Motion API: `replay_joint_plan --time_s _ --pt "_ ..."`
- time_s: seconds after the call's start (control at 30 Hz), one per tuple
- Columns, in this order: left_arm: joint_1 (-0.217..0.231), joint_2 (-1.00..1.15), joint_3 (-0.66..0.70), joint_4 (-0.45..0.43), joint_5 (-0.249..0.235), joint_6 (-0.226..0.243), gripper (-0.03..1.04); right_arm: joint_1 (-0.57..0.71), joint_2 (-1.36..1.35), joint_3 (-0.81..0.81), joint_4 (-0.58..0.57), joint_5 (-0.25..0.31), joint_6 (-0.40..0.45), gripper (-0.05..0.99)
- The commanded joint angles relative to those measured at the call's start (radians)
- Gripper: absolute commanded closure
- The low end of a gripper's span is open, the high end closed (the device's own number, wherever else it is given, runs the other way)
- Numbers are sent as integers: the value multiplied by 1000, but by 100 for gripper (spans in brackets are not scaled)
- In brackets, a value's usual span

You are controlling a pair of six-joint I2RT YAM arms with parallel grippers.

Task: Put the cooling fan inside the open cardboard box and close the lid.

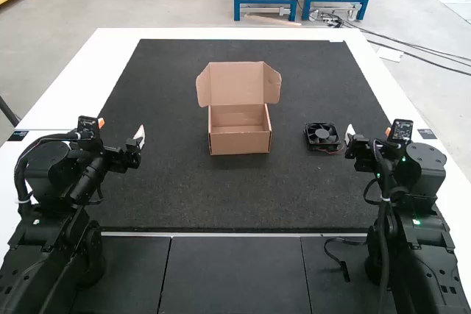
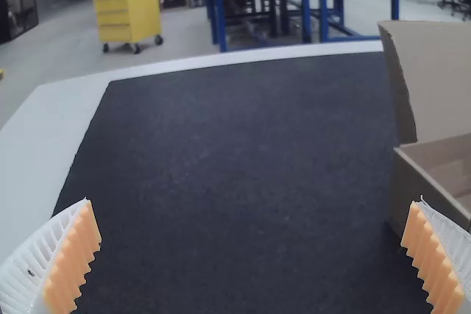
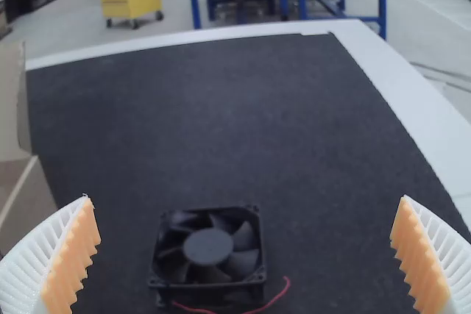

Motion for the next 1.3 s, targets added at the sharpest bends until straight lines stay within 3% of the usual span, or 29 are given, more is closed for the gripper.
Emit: replay_joint_plan --time_s 0.0,0.6,0.73,0.8,0.93,1.03,1.27 --pt "3 -12 -6 9 6 12 4 14 -10 -149 -14 5 -11 2" --pt "4 -12 -6 10 6 24 4 8 -10 -149 -17 5 -14 2" --pt "4 -12 -4 18 6 22 4 6 -10 -149 5 5 18 2" --pt "3 -12 -4 39 4 18 4 6 -10 -149 55 36 35 2" --pt "4 -12 -1 174 -39 5 4 4 -12 -146 232 63 43 3" --pt "4 -12 30 239 -65 7 4 3 -9 -105 238 66 43 3" --pt "-2 93 214 196 -106 9 4 1 208 168 224 69 49 3"
